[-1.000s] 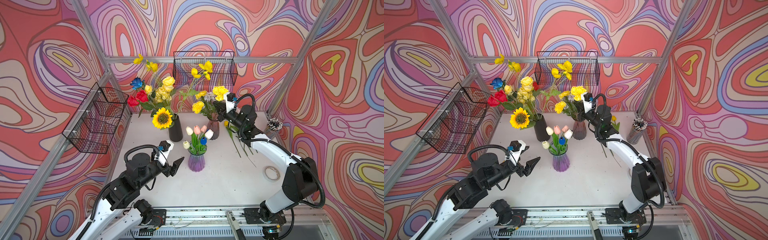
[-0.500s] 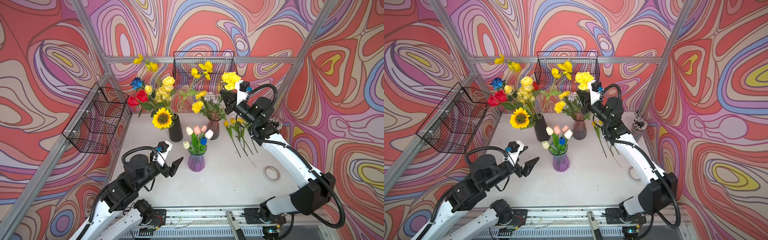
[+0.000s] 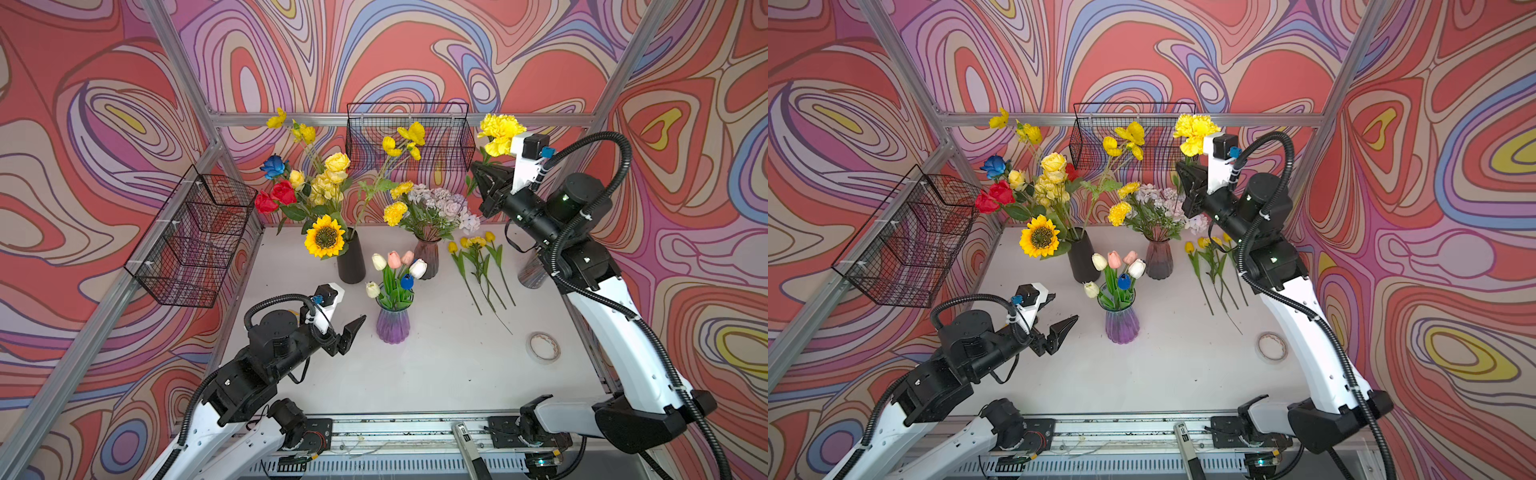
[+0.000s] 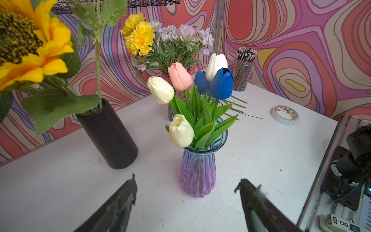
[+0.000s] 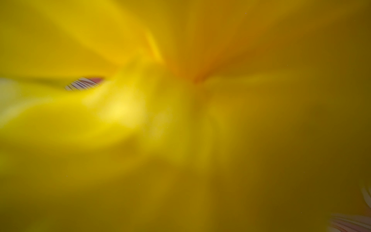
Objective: Pick out yellow flowers from the vase
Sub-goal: Pick up the flower from the vase.
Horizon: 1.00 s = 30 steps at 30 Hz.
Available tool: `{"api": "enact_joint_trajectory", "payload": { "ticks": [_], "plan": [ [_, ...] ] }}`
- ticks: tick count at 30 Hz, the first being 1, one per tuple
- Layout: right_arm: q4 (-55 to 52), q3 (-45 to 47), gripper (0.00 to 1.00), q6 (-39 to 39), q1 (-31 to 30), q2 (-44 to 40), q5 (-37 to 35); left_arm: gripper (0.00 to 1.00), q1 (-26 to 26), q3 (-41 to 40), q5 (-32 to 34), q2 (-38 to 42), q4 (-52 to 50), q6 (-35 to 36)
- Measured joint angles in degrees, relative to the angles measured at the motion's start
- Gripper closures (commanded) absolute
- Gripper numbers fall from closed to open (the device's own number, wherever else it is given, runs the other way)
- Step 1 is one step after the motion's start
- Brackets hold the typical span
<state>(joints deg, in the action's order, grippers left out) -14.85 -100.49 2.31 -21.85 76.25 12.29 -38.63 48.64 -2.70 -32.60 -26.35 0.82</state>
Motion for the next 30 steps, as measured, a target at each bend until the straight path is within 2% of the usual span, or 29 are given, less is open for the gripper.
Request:
{"api": "enact_joint_trajectory", "payload": {
  "ticks": [8, 14, 20, 30],
  "plan": [
    [-19.12, -2.62, 1.0, -1.18, 0.0, -0.48, -13.46, 0.16, 0.0, 0.0, 0.46, 0.07, -0.39, -0.2],
    [-26.36, -2.6, 1.0, -1.36, 1.29, 0.39, -18.05, 0.16, 0.0, 0.0, 1.07, 0.68, -1.42, -0.22],
    [-28.46, -0.63, 1.0, -0.94, 8.52, 1.53, -14.84, 0.16, 0.0, 0.0, 1.68, 1.97, -1.88, -0.48],
    [-26.64, 10.54, 1.0, 0.39, 18.69, 5.16, -4.83, 0.16, 0.0, -0.02, 2.49, 2.73, -2.8, -0.61]
  ]
}}
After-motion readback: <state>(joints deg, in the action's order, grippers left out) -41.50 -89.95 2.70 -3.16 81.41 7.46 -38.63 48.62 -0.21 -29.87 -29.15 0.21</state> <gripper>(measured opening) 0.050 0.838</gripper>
